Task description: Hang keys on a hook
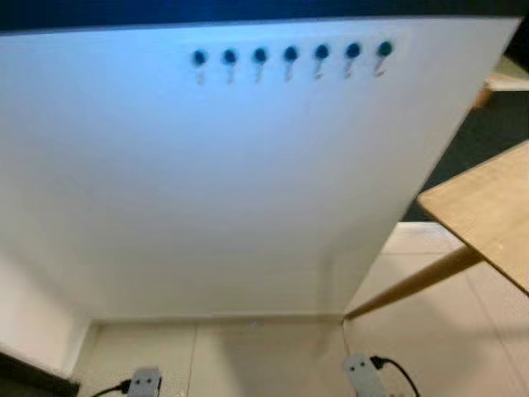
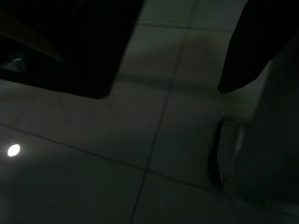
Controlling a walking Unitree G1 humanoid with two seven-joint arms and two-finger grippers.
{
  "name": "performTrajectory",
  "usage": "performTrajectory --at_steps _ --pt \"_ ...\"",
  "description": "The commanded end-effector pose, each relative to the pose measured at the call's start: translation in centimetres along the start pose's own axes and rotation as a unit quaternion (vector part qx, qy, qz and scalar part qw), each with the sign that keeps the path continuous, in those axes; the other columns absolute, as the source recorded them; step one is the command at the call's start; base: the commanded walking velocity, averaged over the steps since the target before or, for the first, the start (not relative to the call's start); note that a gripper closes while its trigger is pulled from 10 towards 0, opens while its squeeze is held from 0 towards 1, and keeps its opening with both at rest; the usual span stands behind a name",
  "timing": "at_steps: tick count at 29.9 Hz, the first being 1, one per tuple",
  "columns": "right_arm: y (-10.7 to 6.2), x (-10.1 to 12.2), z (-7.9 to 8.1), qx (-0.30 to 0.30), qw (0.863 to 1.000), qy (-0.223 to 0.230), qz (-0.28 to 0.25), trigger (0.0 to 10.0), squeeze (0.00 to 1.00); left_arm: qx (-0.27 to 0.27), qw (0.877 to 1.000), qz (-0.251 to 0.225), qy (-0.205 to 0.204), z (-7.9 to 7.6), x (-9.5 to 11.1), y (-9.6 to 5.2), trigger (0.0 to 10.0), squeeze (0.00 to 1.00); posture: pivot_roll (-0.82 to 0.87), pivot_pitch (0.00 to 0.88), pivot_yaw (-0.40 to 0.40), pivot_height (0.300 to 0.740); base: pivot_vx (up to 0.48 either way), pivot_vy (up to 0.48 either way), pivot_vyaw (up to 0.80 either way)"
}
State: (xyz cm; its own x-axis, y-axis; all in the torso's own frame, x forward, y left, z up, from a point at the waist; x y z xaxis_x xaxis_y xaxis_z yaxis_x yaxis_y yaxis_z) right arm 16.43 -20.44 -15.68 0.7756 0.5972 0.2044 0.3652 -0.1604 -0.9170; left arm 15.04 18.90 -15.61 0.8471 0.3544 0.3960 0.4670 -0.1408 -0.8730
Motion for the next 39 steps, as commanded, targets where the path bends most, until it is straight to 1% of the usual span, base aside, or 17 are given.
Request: performTrajectory --at_steps 1,6,10,15,18,20,23,24,25,26,27,29,30,32,34,36,39 --pt "-0.1 -0.1 1.3 0.022 1.000 -0.004 0.001 10.0 0.00 0.004 1.000 0.015 -0.002 0.3 -1.2 -0.2 10.0 0.00 -0.09 0.074 0.099 0.740 0.349 0.000 0.00" --pt "-0.1 -0.1 1.3 0.022 1.000 -0.006 0.001 10.0 0.00 0.004 1.000 0.006 -0.006 0.2 -1.0 -0.2 10.0 0.00 -0.10 0.067 0.097 0.740 0.188 0.000 0.00" --pt "-0.1 -0.1 1.3 0.022 1.000 -0.008 0.000 10.0 0.00 0.003 1.000 -0.006 0.011 0.1 -0.5 -0.1 10.0 0.00 -0.10 0.064 0.093 0.740 0.000 0.000 0.00" --pt "-0.1 -0.1 1.3 0.023 1.000 -0.012 -0.002 10.0 0.00 0.001 0.998 -0.055 -0.001 0.0 0.8 -0.2 10.0 0.00 -0.09 0.061 0.090 0.740 0.000 0.000 0.00" --pt "-0.1 -0.1 1.3 0.023 1.000 -0.012 -0.002 10.0 0.00 -0.004 0.998 -0.060 -0.003 -0.2 0.9 -0.3 10.0 0.00 -0.09 0.061 0.090 0.740 0.000 0.000 0.00" --pt "-0.1 0.0 1.3 0.026 1.000 -0.012 -0.005 10.0 0.00 -0.039 0.996 -0.079 -0.002 -1.1 1.6 -0.3 10.0 0.00 -0.09 0.061 0.090 0.740 0.000 0.000 0.00" --pt "-0.1 0.0 1.3 0.027 1.000 -0.013 -0.006 10.0 0.00 -0.060 0.994 -0.088 0.002 -1.7 1.9 -0.4 10.0 0.00 -0.09 0.064 0.082 0.740 0.000 0.000 0.00" --pt "-0.1 0.0 1.4 0.029 0.999 -0.013 -0.007 10.0 0.00 -0.135 0.976 -0.168 0.007 -0.3 8.8 -2.5 10.0 0.00 -0.08 0.067 0.081 0.740 0.000 0.000 0.00" --pt "-0.1 0.0 1.4 0.029 0.999 -0.014 -0.007 10.0 0.00 -0.177 0.959 -0.220 0.019 0.6 13.4 -4.6 10.0 0.00 -0.08 0.069 0.080 0.740 0.000 0.000 0.00" --pt "-0.1 0.0 1.4 0.029 0.999 -0.014 -0.007 10.0 0.00 -0.177 0.959 -0.220 0.019 0.6 13.4 -4.6 10.0 0.00 -0.08 0.069 0.080 0.740 0.000 0.000 0.00" --pt "-0.1 0.0 1.4 0.030 0.999 -0.014 -0.007 10.0 0.00 -0.204 0.945 -0.254 0.033 1.0 16.2 -6.4 10.0 0.00 -0.08 0.069 0.080 0.740 0.000 0.000 0.00" --pt "-0.1 0.0 1.4 0.031 0.999 -0.014 -0.008 10.0 0.00 -0.269 0.912 -0.303 0.059 -0.2 20.1 -9.2 10.0 0.00 -0.07 0.071 0.079 0.740 0.000 0.000 0.00" --pt "-0.1 0.0 1.4 0.032 0.999 -0.014 -0.008 10.0 0.00 -0.290 0.900 -0.317 0.067 -0.7 21.0 -10.0 10.0 0.00 -0.07 0.071 0.079 0.740 0.000 0.000 0.00" --pt "-0.1 0.0 1.3 0.033 0.999 -0.016 -0.009 10.0 0.00 -0.348 0.870 -0.339 0.090 -2.6 23.0 -12.2 10.0 0.00 -0.07 0.075 0.077 0.740 0.000 0.000 0.00" --pt "-0.1 0.0 1.3 0.033 0.999 -0.016 -0.009 10.0 0.00 -0.403 0.840 -0.346 0.114 -4.4 24.0 -14.2 10.0 0.00 -0.07 0.074 0.077 0.740 0.000 0.000 0.00" --pt "-0.1 0.0 1.3 0.033 0.999 -0.017 -0.010 10.0 0.00 -0.449 0.812 -0.347 0.139 -6.1 24.4 -15.9 10.0 0.00 -0.08 0.075 0.078 0.740 0.000 0.000 0.00" --pt "-0.1 0.0 1.2 0.033 0.999 -0.018 -0.010 10.0 0.00 -0.495 0.780 -0.344 0.167 -7.7 24.5 -18.0 10.0 0.00 -0.08 0.074 0.075 0.740 0.000 0.000 0.00"
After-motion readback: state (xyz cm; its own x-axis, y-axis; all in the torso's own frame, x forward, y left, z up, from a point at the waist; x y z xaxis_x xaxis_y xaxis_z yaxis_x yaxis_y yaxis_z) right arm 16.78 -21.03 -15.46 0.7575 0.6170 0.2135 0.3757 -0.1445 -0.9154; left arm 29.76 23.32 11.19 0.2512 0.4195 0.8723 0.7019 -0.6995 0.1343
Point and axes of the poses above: a point about 5 cm out from each wrist's last joint towards the gripper, its own y axis pointing out of the wrist towards the gripper, its own x axis along the axis of the wrist's last joint, z = x × y, the point moved 6 cm from there along y, pointing out of the wrist towards the gripper, and after that the axes turned 15 degrees about -y, right-handed, at the moved point
